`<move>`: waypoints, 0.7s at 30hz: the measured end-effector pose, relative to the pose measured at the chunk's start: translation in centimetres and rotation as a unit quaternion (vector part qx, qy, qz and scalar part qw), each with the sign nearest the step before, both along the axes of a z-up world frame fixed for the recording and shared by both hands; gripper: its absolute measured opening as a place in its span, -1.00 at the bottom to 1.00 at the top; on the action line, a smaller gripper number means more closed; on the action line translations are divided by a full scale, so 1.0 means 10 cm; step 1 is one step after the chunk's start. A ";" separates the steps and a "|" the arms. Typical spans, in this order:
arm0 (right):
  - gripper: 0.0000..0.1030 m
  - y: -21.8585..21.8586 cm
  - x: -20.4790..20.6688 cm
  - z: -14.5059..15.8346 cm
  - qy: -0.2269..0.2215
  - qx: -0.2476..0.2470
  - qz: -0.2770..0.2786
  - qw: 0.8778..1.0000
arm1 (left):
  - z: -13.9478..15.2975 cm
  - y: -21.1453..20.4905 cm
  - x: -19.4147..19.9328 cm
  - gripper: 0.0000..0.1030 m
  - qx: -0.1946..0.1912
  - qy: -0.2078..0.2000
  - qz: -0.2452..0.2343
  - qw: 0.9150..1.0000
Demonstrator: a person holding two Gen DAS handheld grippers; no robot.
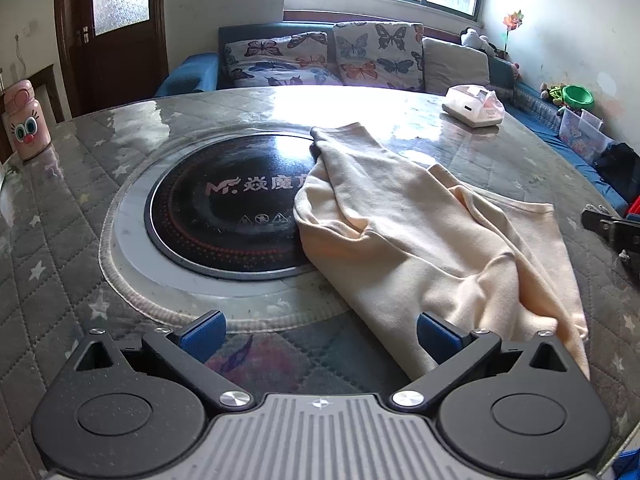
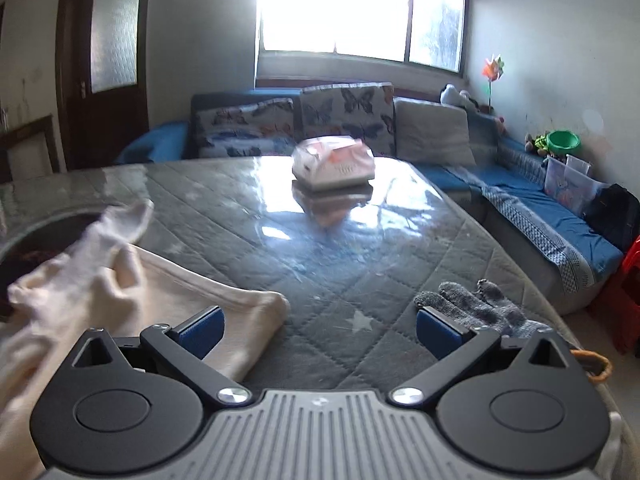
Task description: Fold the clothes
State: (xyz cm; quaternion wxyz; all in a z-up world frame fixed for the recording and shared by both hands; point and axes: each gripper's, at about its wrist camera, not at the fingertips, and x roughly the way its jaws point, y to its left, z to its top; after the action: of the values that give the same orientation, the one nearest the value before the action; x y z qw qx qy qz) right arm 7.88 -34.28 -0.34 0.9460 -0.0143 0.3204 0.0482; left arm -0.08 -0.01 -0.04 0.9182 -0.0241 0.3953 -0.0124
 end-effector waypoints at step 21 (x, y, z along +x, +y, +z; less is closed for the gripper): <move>1.00 0.39 -0.96 0.16 0.000 0.061 0.001 0.998 | -0.01 -0.03 -0.27 1.00 0.001 0.014 0.005 1.000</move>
State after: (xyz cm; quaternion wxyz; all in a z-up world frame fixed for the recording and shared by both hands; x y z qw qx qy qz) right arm -1.72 -30.34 1.25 0.9449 0.0429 0.3170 0.0689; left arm -2.82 -0.28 -0.15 0.9127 -0.0249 0.4079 -0.0070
